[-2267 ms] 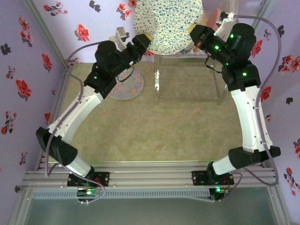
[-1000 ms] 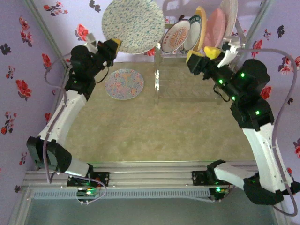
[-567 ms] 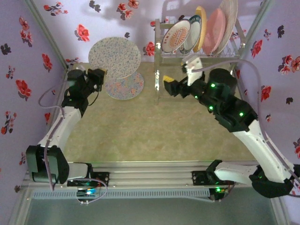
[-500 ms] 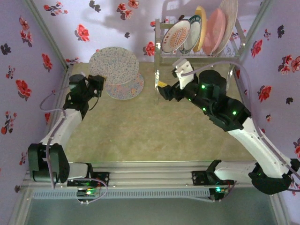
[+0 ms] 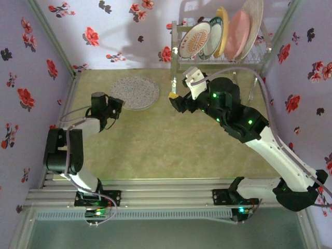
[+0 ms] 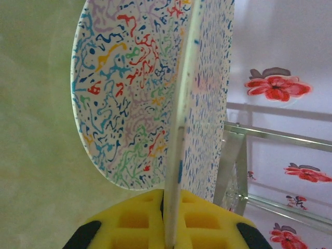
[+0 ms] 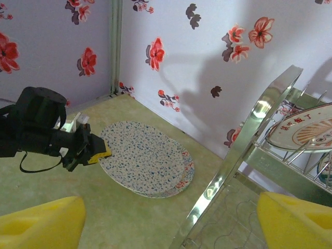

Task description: Unload the plates from the dish rack

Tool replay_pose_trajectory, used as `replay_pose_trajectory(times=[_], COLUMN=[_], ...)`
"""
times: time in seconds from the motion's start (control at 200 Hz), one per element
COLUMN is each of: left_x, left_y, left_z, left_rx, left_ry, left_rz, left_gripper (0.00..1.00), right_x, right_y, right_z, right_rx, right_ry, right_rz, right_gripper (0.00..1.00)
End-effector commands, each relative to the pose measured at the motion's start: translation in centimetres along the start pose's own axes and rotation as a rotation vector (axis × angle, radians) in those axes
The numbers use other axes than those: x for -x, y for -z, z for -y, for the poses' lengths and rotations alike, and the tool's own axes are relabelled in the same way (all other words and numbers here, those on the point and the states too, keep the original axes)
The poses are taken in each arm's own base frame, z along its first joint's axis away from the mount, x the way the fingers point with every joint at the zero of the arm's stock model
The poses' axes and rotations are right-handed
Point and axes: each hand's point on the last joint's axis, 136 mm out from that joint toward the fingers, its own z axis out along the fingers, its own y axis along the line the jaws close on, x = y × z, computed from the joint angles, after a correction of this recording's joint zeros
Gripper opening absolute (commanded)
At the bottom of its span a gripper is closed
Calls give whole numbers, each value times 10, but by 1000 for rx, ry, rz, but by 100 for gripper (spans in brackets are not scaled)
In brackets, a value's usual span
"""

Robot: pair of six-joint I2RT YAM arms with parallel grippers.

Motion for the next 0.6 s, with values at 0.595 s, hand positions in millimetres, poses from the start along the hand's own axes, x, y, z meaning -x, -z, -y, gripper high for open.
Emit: replay_pose_trajectory(times=[0.595], left_x=[13], left_y=[-47], left_z=[5], left_rx=[-92], left_ry=[-69], left_rz=[-47], left_gripper=[0], right_x=[11], right_y=[-8], right_z=[7], right_rx=[-49], right_ry=[5], right_rz=[22], right_gripper=[89])
